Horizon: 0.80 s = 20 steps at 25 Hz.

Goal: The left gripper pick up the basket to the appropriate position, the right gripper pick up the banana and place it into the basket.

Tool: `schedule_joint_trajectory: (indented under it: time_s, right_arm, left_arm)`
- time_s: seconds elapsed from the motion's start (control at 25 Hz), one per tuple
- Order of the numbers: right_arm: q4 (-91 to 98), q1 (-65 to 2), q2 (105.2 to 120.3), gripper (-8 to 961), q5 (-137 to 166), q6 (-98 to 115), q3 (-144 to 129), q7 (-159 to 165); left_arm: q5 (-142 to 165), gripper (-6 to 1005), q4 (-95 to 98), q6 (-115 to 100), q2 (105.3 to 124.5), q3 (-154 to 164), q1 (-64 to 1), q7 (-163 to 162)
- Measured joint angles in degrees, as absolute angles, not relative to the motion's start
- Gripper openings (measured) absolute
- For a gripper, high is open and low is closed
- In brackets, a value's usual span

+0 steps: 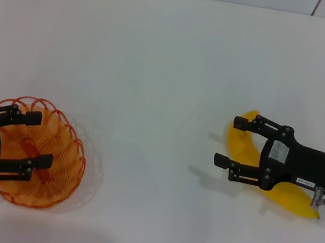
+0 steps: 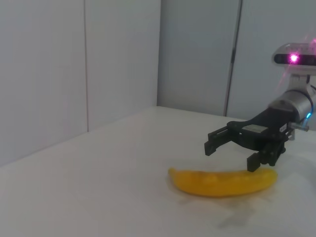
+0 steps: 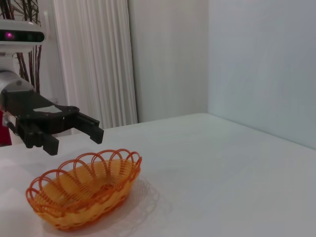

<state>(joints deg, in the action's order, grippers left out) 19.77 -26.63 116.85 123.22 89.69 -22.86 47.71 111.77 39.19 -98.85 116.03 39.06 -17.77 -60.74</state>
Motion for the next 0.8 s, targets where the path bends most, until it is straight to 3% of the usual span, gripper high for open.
schedule_joint_trajectory:
  time_s: [0.8]
  right_arm:
    - [19.77,-26.72,116.86,889,124.10,89.91,-23.55,47.73]
  left_arm:
    - [110.01,849,40.83,-97.10,116.01,35.87,-19.03,-67.74]
